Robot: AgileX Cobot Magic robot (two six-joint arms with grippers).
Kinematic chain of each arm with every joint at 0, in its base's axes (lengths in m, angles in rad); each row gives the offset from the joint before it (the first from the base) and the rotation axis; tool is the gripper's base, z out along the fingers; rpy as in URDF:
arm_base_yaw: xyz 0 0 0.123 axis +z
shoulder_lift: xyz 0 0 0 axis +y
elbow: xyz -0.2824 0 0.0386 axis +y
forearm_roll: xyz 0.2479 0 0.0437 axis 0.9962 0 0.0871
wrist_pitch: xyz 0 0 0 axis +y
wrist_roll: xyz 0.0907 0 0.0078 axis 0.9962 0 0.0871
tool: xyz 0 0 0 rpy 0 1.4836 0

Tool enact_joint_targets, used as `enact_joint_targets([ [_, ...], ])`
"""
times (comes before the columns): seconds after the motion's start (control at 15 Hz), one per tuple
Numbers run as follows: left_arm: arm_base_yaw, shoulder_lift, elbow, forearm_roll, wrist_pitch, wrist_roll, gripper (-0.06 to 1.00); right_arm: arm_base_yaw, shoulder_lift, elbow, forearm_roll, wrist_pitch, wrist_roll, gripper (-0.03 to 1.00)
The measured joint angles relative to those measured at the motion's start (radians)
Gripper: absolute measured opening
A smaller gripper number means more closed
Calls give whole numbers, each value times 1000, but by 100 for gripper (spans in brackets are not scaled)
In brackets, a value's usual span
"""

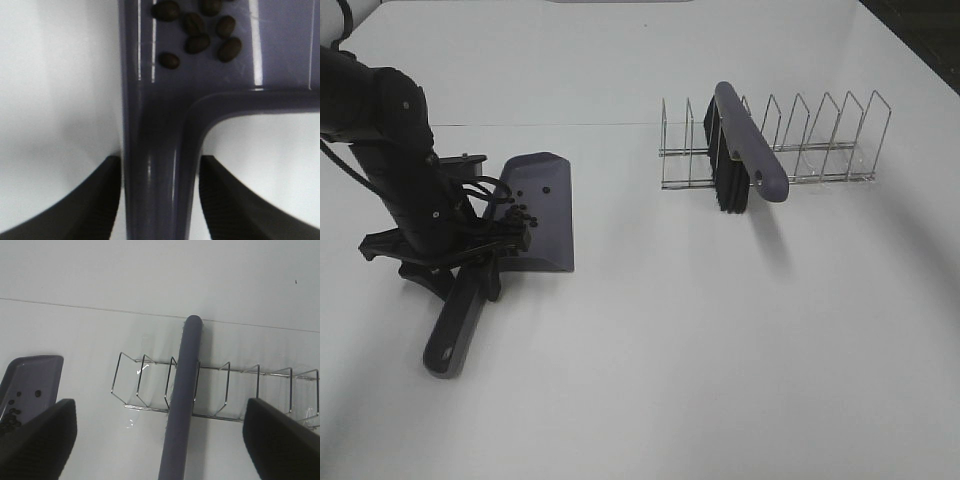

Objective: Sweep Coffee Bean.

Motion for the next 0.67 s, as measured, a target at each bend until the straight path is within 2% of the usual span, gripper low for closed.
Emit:
enact_joint_targets([
  [0.13, 0, 0, -3, -9, 0, 17, 70, 0, 0, 0, 0, 0, 0, 77],
  [0.2, 0, -3, -3, -9, 0, 22, 75, 0, 0, 0, 0, 0, -1, 77],
  [0.33, 0, -32, -3, -4, 0, 25, 79, 0, 0, 0, 1, 0, -12, 77],
  [0.47, 3, -122, -3, 37, 0, 25, 79, 0, -5, 17, 1, -2, -23, 77],
  [0.6, 39, -227, -3, 70, 21, 25, 79, 0, -31, 88, 2, -3, -38, 77],
  [0.67, 83, -282, -3, 80, 40, 29, 79, 0, -54, 140, 0, -3, -46, 77],
])
